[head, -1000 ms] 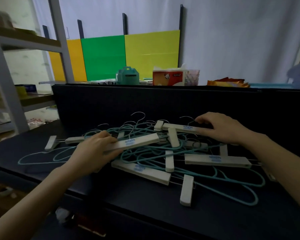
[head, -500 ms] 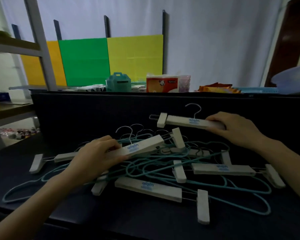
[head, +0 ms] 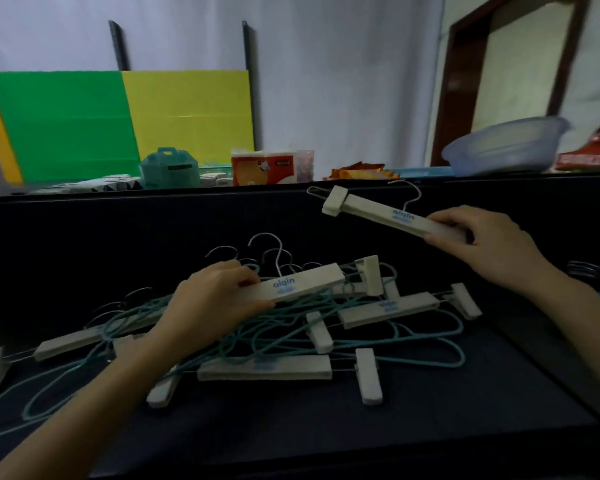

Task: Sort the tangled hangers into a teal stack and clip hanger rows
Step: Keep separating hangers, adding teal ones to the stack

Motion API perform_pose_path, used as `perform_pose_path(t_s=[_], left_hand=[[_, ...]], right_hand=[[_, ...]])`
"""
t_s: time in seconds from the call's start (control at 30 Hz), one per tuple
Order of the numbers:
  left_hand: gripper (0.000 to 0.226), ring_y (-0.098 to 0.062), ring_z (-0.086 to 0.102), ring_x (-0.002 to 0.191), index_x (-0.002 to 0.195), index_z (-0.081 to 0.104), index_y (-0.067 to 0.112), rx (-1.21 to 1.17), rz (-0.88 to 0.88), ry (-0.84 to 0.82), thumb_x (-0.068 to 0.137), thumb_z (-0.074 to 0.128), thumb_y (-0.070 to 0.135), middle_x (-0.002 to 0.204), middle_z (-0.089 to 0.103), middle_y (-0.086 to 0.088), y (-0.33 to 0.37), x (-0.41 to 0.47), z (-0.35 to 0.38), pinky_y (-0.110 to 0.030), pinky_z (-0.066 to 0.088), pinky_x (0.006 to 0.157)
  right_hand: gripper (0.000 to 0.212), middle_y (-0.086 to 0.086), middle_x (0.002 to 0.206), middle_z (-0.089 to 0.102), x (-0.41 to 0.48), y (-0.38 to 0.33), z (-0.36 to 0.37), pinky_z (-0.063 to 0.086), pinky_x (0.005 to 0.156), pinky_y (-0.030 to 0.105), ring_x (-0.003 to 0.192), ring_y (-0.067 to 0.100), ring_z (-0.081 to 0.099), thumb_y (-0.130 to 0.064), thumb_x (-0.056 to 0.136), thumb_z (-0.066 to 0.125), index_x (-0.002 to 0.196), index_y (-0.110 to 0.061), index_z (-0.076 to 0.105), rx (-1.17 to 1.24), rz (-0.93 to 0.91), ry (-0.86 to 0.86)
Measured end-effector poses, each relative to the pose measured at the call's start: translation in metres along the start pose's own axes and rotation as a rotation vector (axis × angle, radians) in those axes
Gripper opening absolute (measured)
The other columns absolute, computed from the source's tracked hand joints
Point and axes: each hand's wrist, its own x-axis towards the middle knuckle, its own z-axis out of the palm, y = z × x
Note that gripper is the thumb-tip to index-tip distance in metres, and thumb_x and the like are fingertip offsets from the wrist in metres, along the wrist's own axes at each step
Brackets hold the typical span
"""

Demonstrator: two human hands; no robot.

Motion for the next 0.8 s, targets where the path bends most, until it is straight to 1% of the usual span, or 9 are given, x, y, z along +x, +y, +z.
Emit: perform_pose_path(t_s=[0.13,0.3,0.4,0.47,0.5,0.57,0.63,0.73,0.8], left_hand=[[0.035,-0.012,0.056,0.078,0.101,0.068,0.017,-0.073,0.091,0.016,0.075,0.069,0.04,0.088,0.058,0.007,0.03,0.017,0.014,-0.027,0.05,0.067],[0.041,-0.008,0.051,0.074,0.1,0.068,0.018,-0.091,0.216,-0.003,0.073,0.069,0.049,0.085,0.054,0.011,0.078,0.043,0.04,-0.02,0.044,0.064],[0.058,-0.008,0.052,0.072,0.098,0.069,0.017,-0.112,0.285,-0.008,0.068,0.056,0.065,0.083,0.053,0.014,0.113,0.059,0.056,-0.027,0.048,0.063],[0.067,-0.007,0.051,0.072,0.097,0.069,0.02,-0.135,0.333,0.003,0.063,0.043,0.072,0.082,0.053,0.015,0.146,0.071,0.073,-0.029,0.049,0.062],[0.068,-0.007,0.052,0.073,0.097,0.069,0.021,-0.143,0.35,0.004,0.062,0.041,0.072,0.083,0.054,0.015,0.164,0.076,0.082,-0.029,0.048,0.063],[0.064,-0.009,0.055,0.077,0.096,0.068,0.023,-0.16,0.382,0.006,0.063,0.042,0.072,0.085,0.055,0.015,0.202,0.084,0.099,-0.03,0.047,0.064],[0.064,-0.012,0.057,0.083,0.096,0.067,0.025,-0.184,0.401,-0.004,0.062,0.041,0.072,0.086,0.054,0.016,0.241,0.092,0.116,-0.031,0.047,0.065],[0.069,-0.011,0.056,0.088,0.099,0.065,0.027,-0.196,0.427,-0.023,0.06,0.032,0.074,0.091,0.054,0.016,0.297,0.101,0.141,-0.029,0.042,0.065],[0.067,-0.01,0.055,0.09,0.1,0.064,0.028,-0.197,0.45,-0.032,0.062,0.033,0.074,0.094,0.056,0.014,0.334,0.103,0.158,-0.028,0.04,0.064]], right_hand=[[0.031,-0.012,0.101,0.059,-0.028,0.021,-0.026,0.048,0.072,0.039,0.09,0.014,0.056,-0.043,0.083,0.059,0.112,-0.032,0.061,-0.029,0.059,0.03],[0.03,-0.013,0.099,0.06,-0.066,0.058,-0.063,0.045,0.065,0.035,0.085,0.013,0.056,-0.043,0.083,0.059,0.111,-0.034,0.061,-0.102,0.138,0.084],[0.029,-0.01,0.101,0.062,-0.092,0.085,-0.089,0.049,0.071,0.041,0.088,0.016,0.057,-0.043,0.083,0.059,0.111,-0.035,0.061,-0.133,0.184,0.09],[0.029,-0.008,0.101,0.062,-0.113,0.11,-0.115,0.046,0.072,0.037,0.09,0.016,0.056,-0.04,0.085,0.059,0.113,-0.033,0.061,-0.171,0.232,0.085],[0.029,-0.008,0.102,0.062,-0.124,0.124,-0.128,0.046,0.072,0.036,0.092,0.016,0.056,-0.039,0.085,0.06,0.113,-0.032,0.061,-0.185,0.258,0.091],[0.028,-0.006,0.106,0.065,-0.144,0.153,-0.155,0.05,0.075,0.042,0.098,0.019,0.058,-0.038,0.084,0.061,0.112,-0.033,0.062,-0.201,0.304,0.112],[0.028,-0.005,0.108,0.067,-0.164,0.181,-0.18,0.052,0.076,0.047,0.096,0.021,0.06,-0.038,0.082,0.063,0.11,-0.034,0.063,-0.201,0.337,0.137],[0.032,-0.009,0.106,0.066,-0.19,0.224,-0.213,0.052,0.077,0.046,0.096,0.02,0.061,-0.043,0.079,0.063,0.109,-0.033,0.064,-0.222,0.371,0.146],[0.033,-0.013,0.103,0.065,-0.205,0.25,-0.233,0.052,0.078,0.045,0.097,0.019,0.061,-0.046,0.077,0.062,0.108,-0.035,0.064,-0.236,0.384,0.122]])
